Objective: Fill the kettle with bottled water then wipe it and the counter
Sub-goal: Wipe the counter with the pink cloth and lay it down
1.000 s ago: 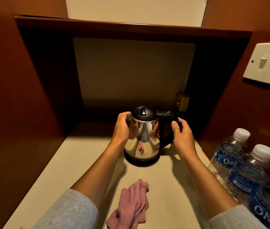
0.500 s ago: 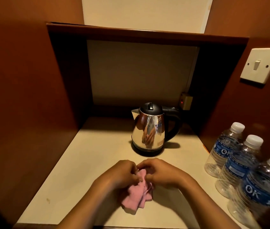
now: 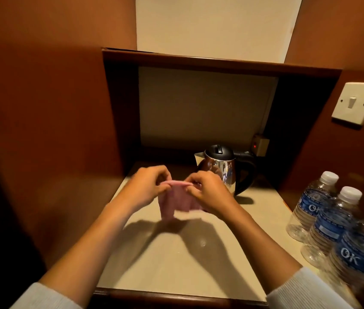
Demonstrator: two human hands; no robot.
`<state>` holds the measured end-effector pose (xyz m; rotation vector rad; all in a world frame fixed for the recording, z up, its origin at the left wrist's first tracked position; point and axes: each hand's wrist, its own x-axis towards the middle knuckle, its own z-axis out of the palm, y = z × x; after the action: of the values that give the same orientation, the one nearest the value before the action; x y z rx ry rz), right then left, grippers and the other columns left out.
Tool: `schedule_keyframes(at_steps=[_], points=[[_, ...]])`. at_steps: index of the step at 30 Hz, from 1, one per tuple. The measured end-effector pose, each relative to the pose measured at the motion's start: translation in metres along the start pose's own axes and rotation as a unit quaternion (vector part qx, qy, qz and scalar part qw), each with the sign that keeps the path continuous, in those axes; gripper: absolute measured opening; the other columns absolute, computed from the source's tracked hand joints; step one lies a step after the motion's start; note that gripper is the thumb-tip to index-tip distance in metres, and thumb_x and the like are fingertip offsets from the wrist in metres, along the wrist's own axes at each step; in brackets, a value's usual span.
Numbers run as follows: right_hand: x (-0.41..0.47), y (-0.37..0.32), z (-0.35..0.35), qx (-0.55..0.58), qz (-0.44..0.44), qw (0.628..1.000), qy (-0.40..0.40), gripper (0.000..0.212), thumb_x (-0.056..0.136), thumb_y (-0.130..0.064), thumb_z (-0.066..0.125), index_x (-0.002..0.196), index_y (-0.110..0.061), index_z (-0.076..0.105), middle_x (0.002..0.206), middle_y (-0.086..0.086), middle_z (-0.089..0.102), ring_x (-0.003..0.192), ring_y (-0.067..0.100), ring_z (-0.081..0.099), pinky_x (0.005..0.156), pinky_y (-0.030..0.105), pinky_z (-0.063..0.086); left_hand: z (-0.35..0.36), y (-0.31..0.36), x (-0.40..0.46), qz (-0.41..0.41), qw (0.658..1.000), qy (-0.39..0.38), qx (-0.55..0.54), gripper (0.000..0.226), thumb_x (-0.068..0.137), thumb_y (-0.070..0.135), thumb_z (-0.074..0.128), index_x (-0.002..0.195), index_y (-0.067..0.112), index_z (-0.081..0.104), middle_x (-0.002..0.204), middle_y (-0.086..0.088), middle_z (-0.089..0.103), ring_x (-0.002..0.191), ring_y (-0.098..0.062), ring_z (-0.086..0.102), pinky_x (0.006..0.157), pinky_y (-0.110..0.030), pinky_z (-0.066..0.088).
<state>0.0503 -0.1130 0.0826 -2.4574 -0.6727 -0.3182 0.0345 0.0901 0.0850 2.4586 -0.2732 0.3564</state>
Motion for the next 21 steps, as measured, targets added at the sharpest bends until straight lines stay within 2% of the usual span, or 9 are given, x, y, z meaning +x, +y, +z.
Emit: schedule_keyframes(at_steps=[2,4,9,11,13,15,16,18,21], points=[[0.001,-0.013,0.017,0.002,-0.008,0.999,0.052,0.016,0.096,-0.028,0.062,0.108,-0.028,0.073,0.097,-0.01,0.062,0.095,0.01,0.048,0.076,0.03,0.043,-0.014,-0.007,-0.009,0.003,0.999,0.037,0.014,0.016,0.086,0.016,0.074,0.089,0.03,0.066,0.081,0.013,0.069,0.08,-0.007,0.065,0.07,-0.032,0.051],[-0.009,-0.025,0.043,-0.003,-0.021,0.999,0.041,0.02,0.096,-0.024,0.063,0.113,-0.026,0.073,0.105,-0.006,0.065,0.101,0.013,0.051,0.082,0.032,0.046,-0.017,-0.015,-0.026,-0.007,0.998,0.033,0.054,0.023,0.085,0.01,0.071,0.099,0.03,0.069,0.085,0.014,0.066,0.085,-0.01,0.062,0.072,-0.028,0.045],[-0.05,-0.037,0.1,0.052,0.001,0.99,-0.131,0.024,0.094,-0.027,0.062,0.114,-0.026,0.075,0.11,-0.007,0.072,0.093,0.005,0.063,0.088,0.03,0.056,0.005,-0.047,-0.082,-0.124,0.972,-0.134,0.149,0.022,0.083,0.026,0.057,0.098,0.037,0.068,0.108,0.001,0.062,0.103,-0.019,0.058,0.093,-0.034,0.049],[-0.056,-0.035,0.112,0.127,0.042,0.986,-0.1,0.022,0.094,-0.026,0.059,0.108,-0.025,0.076,0.106,-0.008,0.072,0.09,0.003,0.066,0.085,0.03,0.059,0.021,-0.047,-0.091,-0.13,0.967,-0.142,0.169,0.024,0.086,0.031,0.052,0.105,0.033,0.066,0.118,-0.002,0.058,0.11,-0.023,0.053,0.098,-0.038,0.046],[-0.056,-0.028,0.12,0.185,0.123,0.975,0.012,0.022,0.094,-0.027,0.053,0.106,-0.03,0.071,0.109,-0.009,0.068,0.092,0.005,0.068,0.082,0.033,0.06,0.037,-0.042,-0.087,-0.098,0.969,-0.07,0.217,0.032,0.093,0.031,0.044,0.12,0.027,0.061,0.126,-0.003,0.054,0.119,-0.024,0.047,0.101,-0.039,0.04],[-0.058,-0.018,0.125,0.135,0.178,0.971,0.082,0.027,0.093,-0.033,0.047,0.115,-0.034,0.063,0.121,-0.011,0.061,0.105,0.009,0.062,0.089,0.036,0.056,0.053,-0.039,-0.077,-0.063,0.976,0.002,0.21,0.039,0.1,0.032,0.036,0.135,0.024,0.052,0.136,-0.004,0.051,0.126,-0.022,0.044,0.105,-0.036,0.037],[-0.06,-0.014,0.126,0.106,0.199,0.971,0.082,0.032,0.096,-0.033,0.045,0.125,-0.032,0.058,0.129,-0.009,0.058,0.113,0.011,0.057,0.095,0.035,0.052,0.061,-0.041,-0.072,-0.055,0.978,-0.005,0.2,0.043,0.103,0.034,0.033,0.142,0.024,0.045,0.145,-0.005,0.046,0.134,-0.023,0.04,0.111,-0.036,0.033],[-0.064,-0.006,0.129,0.083,0.22,0.97,0.059,0.04,0.1,-0.033,0.042,0.138,-0.025,0.05,0.141,-0.005,0.053,0.124,0.014,0.051,0.102,0.032,0.044,0.079,-0.051,-0.062,-0.058,0.973,-0.087,0.207,0.053,0.105,0.04,0.024,0.156,0.023,0.024,0.164,-0.008,0.021,0.152,-0.027,0.016,0.123,-0.041,0.014],[-0.069,-0.003,0.131,0.06,0.207,0.976,0.041,0.042,0.102,-0.033,0.04,0.142,-0.024,0.048,0.144,-0.006,0.051,0.128,0.012,0.047,0.104,0.03,0.041,0.095,-0.07,-0.043,-0.073,0.955,-0.162,0.239,0.061,0.105,0.047,0.016,0.159,0.025,-0.002,0.168,-0.006,-0.008,0.154,-0.027,-0.011,0.123,-0.043,-0.006]])
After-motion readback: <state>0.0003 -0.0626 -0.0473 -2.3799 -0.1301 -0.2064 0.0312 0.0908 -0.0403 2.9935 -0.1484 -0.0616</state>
